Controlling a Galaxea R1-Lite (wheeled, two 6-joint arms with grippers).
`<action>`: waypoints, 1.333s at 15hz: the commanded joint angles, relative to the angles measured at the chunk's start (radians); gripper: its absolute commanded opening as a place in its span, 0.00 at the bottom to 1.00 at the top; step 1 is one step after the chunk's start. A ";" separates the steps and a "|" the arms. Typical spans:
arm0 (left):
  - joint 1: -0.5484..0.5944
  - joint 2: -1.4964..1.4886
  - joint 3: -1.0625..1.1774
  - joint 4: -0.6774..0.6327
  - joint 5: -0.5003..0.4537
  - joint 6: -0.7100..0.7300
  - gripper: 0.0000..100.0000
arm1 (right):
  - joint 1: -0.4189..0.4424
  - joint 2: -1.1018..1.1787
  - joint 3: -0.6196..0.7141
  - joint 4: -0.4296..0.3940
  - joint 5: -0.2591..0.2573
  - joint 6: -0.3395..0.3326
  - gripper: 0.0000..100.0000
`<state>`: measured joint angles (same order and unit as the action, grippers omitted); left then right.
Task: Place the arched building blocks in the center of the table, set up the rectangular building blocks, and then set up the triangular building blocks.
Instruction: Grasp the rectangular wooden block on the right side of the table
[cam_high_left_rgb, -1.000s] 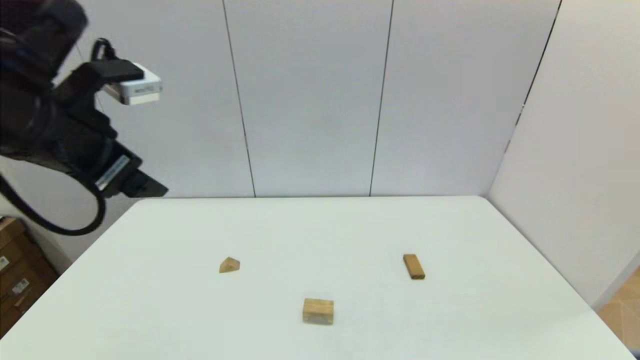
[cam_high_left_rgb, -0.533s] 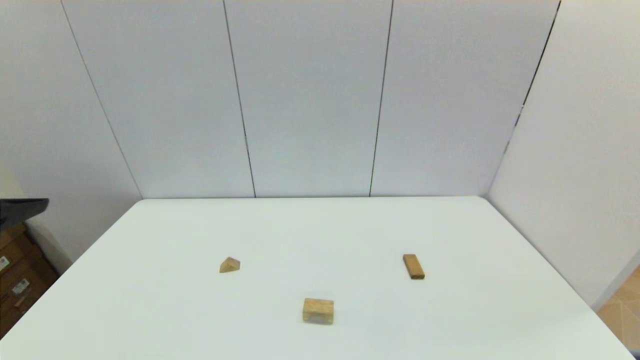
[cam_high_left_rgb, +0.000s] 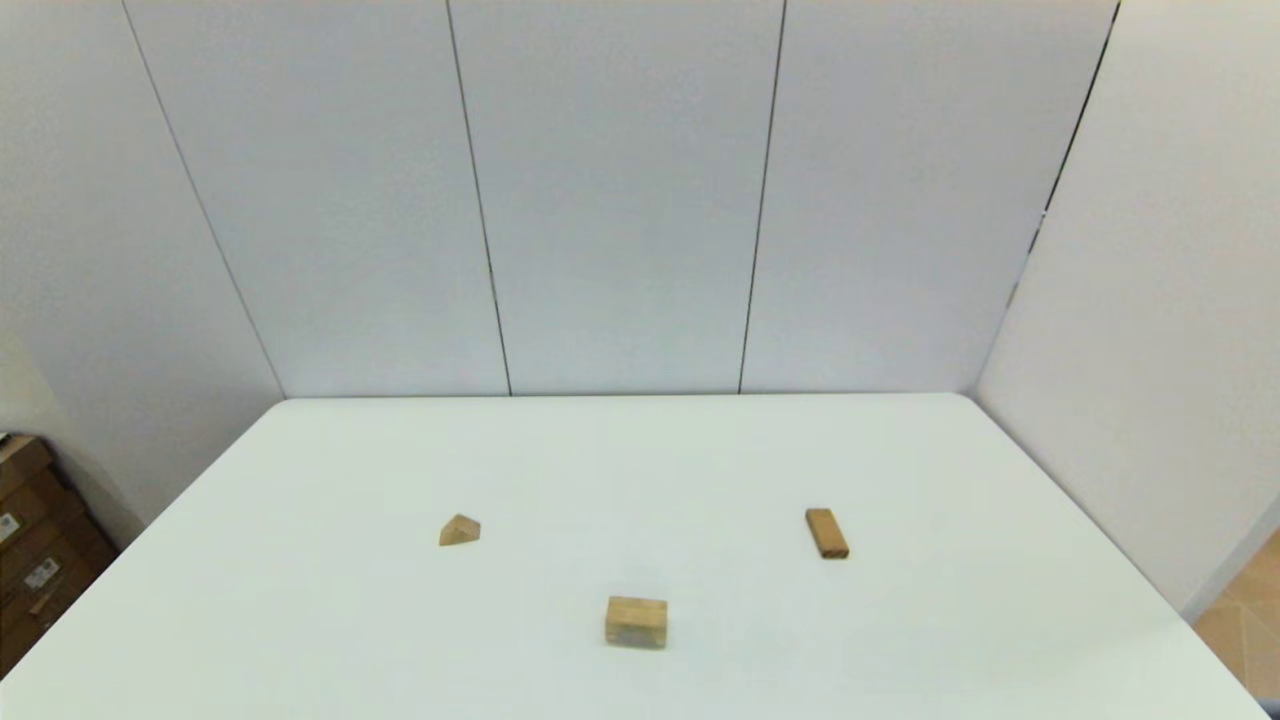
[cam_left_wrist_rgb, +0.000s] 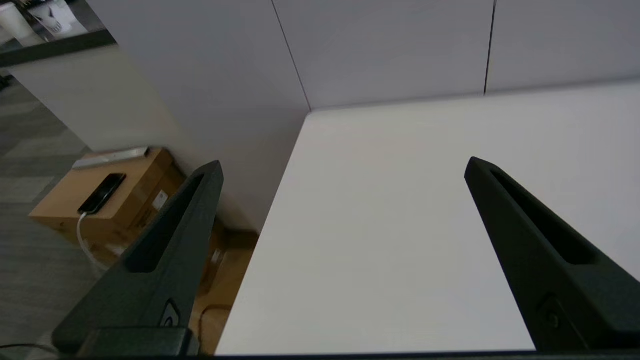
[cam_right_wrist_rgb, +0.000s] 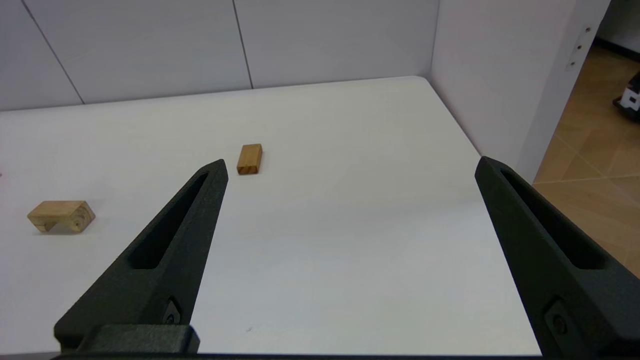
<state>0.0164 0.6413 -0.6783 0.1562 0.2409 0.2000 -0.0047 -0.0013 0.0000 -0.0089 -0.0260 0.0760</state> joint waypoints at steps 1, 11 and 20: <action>0.007 -0.183 0.201 -0.170 0.003 -0.067 1.00 | 0.000 0.001 0.000 0.000 0.000 0.001 1.00; 0.002 -0.457 0.556 -0.377 -0.009 -0.079 1.00 | 0.000 0.001 0.000 0.000 0.000 0.001 1.00; -0.019 -0.641 0.678 -0.412 -0.172 -0.074 1.00 | 0.000 0.001 0.002 0.000 0.000 0.001 1.00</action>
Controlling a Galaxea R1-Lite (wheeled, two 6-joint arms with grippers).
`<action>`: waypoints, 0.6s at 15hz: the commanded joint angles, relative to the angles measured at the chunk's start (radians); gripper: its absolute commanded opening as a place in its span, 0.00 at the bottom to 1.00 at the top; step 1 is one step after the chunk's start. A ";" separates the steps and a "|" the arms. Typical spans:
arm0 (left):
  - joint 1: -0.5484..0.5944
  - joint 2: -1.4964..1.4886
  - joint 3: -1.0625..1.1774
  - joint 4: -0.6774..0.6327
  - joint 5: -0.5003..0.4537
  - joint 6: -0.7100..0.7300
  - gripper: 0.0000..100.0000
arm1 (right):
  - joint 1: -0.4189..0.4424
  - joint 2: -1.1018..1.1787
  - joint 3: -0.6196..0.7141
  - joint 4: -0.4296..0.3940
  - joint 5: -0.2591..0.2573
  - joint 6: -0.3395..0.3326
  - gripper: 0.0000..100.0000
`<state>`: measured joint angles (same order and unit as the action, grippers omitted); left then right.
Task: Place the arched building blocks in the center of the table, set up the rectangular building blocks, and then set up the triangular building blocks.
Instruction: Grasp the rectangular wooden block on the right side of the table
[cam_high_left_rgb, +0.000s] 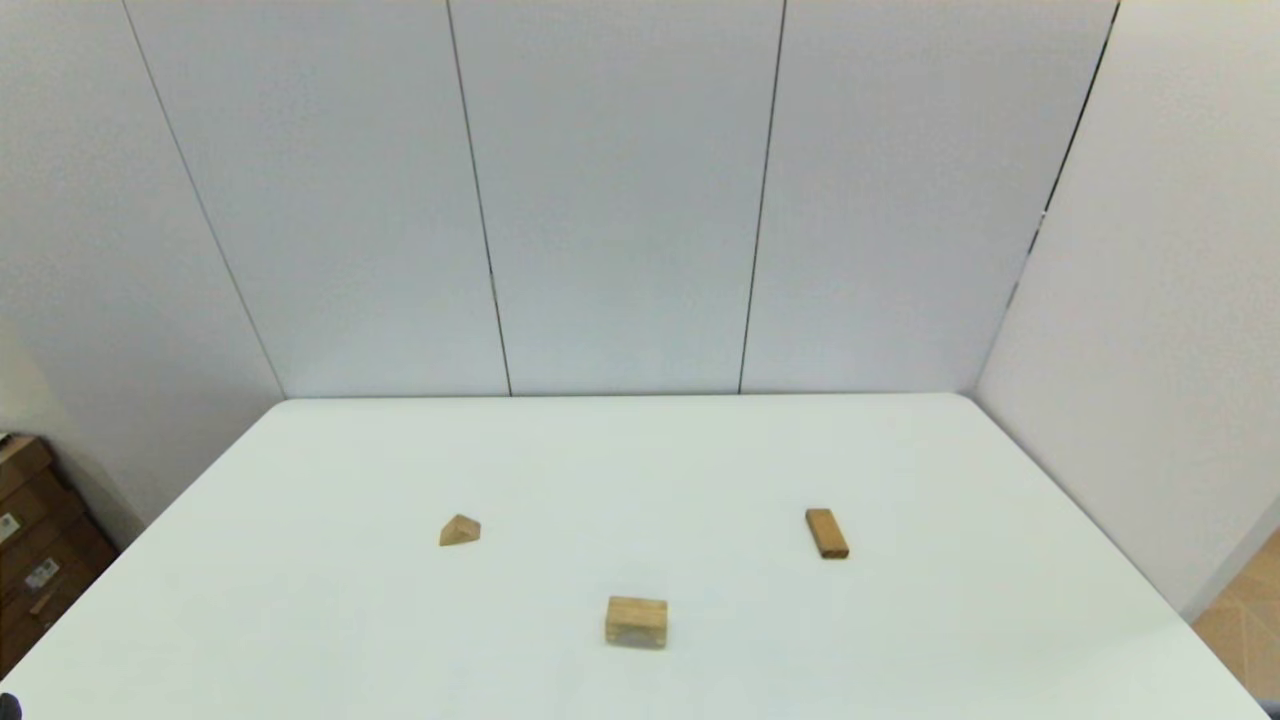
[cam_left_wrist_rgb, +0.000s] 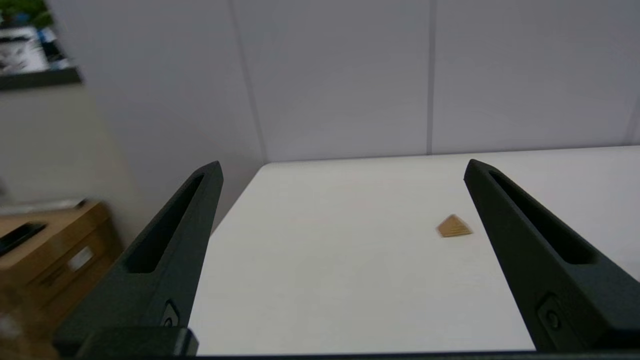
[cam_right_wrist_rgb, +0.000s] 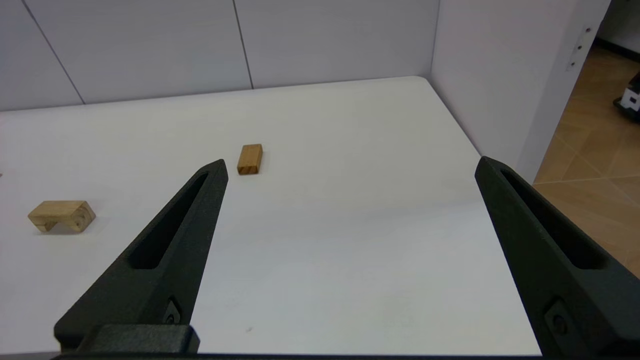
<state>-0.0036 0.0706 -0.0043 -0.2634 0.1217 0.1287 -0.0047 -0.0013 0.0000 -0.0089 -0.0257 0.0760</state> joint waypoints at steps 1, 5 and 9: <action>0.001 -0.071 0.004 0.021 -0.053 -0.003 1.00 | 0.000 0.001 0.000 0.000 0.000 0.001 1.00; 0.001 -0.071 0.004 0.058 -0.053 -0.011 1.00 | 0.000 0.001 0.000 0.000 0.000 0.001 1.00; 0.001 -0.071 0.004 0.147 -0.054 -0.015 1.00 | 0.000 0.001 0.000 0.000 0.000 0.001 1.00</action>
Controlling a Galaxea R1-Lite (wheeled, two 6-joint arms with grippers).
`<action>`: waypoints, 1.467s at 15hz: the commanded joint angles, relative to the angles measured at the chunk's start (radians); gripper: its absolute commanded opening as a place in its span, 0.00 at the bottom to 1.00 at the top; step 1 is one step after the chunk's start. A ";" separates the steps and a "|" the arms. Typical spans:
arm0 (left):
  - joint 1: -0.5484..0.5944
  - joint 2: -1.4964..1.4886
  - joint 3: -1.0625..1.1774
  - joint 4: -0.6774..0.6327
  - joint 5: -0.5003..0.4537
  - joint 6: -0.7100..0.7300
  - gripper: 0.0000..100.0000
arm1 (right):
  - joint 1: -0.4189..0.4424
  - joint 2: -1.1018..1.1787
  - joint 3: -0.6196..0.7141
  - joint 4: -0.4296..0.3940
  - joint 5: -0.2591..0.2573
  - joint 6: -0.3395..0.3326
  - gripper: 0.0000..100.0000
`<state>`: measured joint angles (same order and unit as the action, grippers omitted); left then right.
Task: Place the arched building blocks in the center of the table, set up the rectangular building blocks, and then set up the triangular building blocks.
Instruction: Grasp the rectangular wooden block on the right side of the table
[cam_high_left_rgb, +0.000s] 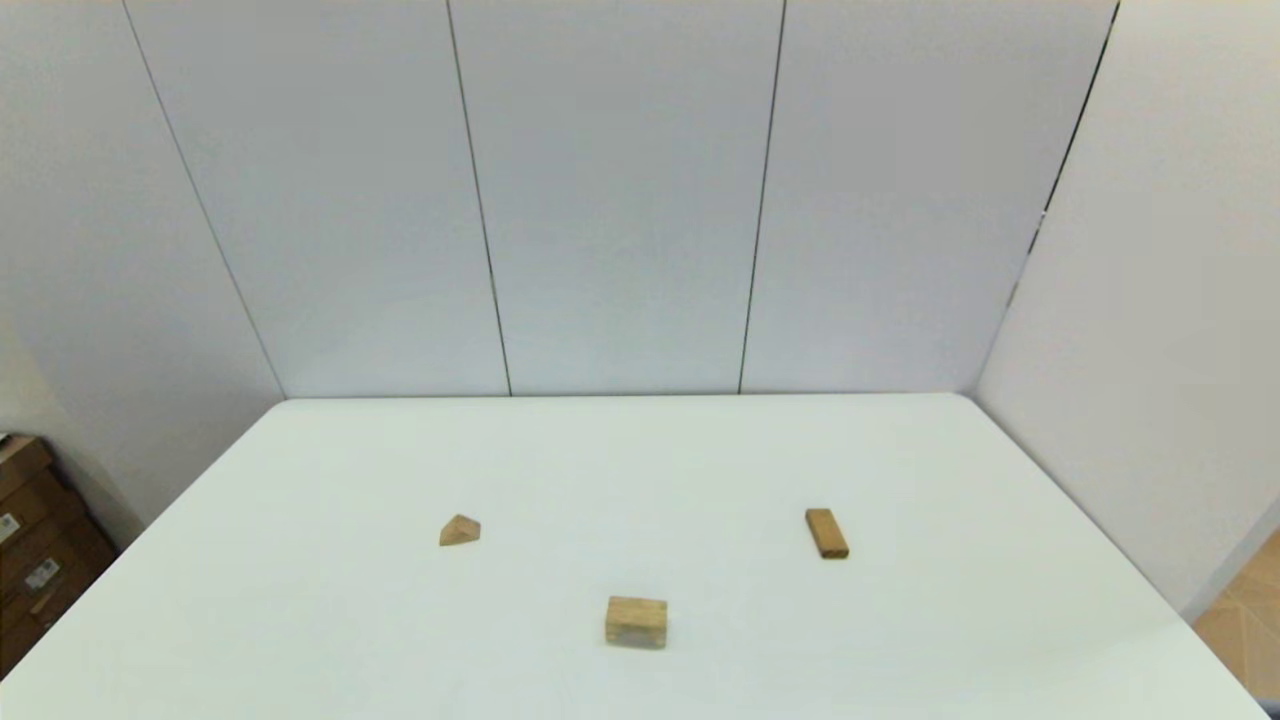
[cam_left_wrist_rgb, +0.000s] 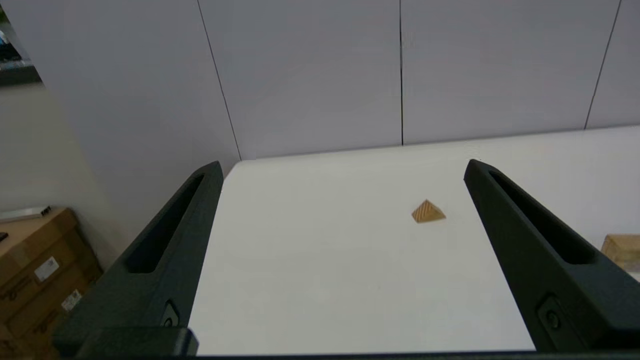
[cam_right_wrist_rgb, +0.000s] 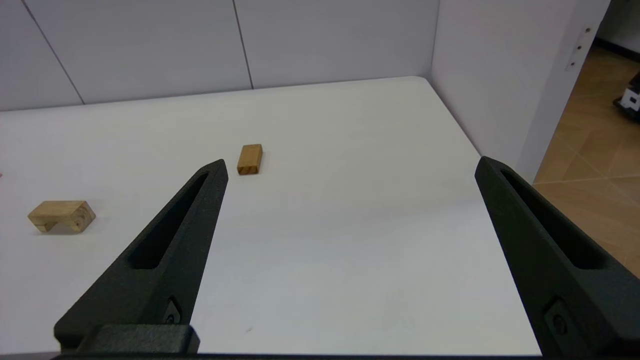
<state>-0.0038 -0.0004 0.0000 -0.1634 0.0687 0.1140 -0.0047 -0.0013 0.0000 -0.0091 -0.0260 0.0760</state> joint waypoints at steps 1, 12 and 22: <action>-0.001 0.000 0.000 0.051 -0.010 0.001 1.00 | 0.000 0.001 0.000 0.000 0.000 0.001 1.00; 0.001 0.000 0.000 0.162 -0.079 -0.066 1.00 | 0.000 0.001 0.000 0.000 0.000 0.001 1.00; 0.001 0.000 0.000 0.159 -0.040 -0.197 1.00 | 0.000 0.001 0.000 0.000 0.000 0.001 1.00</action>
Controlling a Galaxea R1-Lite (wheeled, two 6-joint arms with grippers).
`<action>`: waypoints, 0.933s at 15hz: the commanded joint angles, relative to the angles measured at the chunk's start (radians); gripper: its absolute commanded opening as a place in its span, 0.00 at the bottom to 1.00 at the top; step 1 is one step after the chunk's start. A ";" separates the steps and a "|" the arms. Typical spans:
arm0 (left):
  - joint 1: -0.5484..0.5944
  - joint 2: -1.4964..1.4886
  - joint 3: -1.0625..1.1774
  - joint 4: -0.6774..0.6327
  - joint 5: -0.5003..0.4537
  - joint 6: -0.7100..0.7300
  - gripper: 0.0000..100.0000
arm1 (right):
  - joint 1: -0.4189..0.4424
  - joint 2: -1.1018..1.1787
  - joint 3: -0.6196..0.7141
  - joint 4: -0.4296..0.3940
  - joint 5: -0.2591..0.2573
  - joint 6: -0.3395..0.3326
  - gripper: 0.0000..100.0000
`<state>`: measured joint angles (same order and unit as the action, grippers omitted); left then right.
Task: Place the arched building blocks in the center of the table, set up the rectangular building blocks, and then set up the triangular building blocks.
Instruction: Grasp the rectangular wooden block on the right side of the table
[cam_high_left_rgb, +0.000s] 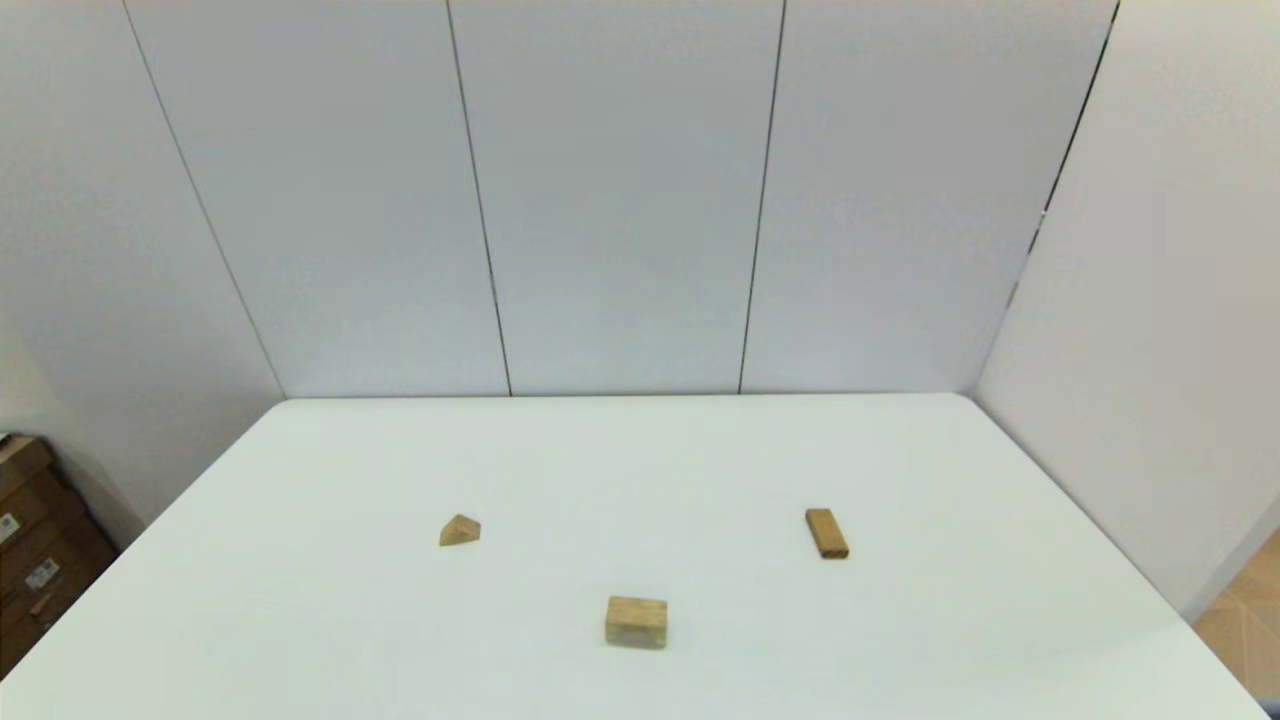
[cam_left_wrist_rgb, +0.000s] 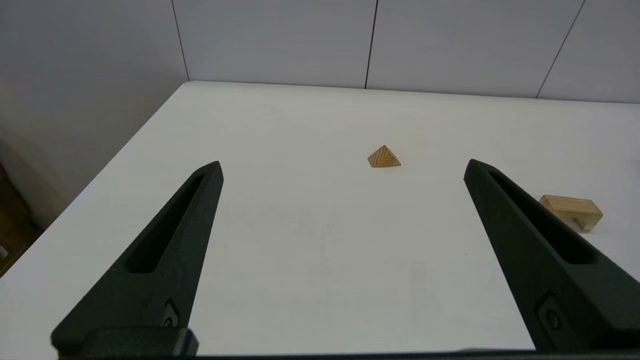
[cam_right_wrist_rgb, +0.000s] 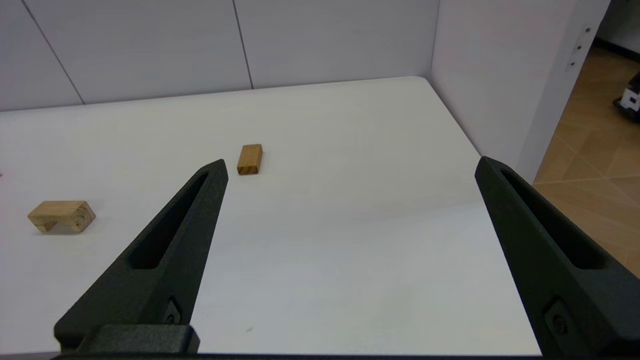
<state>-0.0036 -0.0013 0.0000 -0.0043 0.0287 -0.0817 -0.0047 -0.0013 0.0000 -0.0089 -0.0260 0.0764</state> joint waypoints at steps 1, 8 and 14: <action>-0.001 0.001 0.000 0.000 0.002 -0.001 1.00 | 0.000 0.001 0.000 0.000 0.000 0.000 1.00; 0.001 0.001 0.000 0.000 0.000 -0.001 1.00 | 0.000 0.001 0.000 0.000 0.000 0.000 1.00; -0.001 0.001 0.000 0.000 0.000 -0.003 1.00 | 0.000 0.001 0.000 0.000 -0.002 0.000 1.00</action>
<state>-0.0036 -0.0013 0.0000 -0.0038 0.0287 -0.0826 -0.0047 -0.0013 0.0000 -0.0089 -0.0268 0.0764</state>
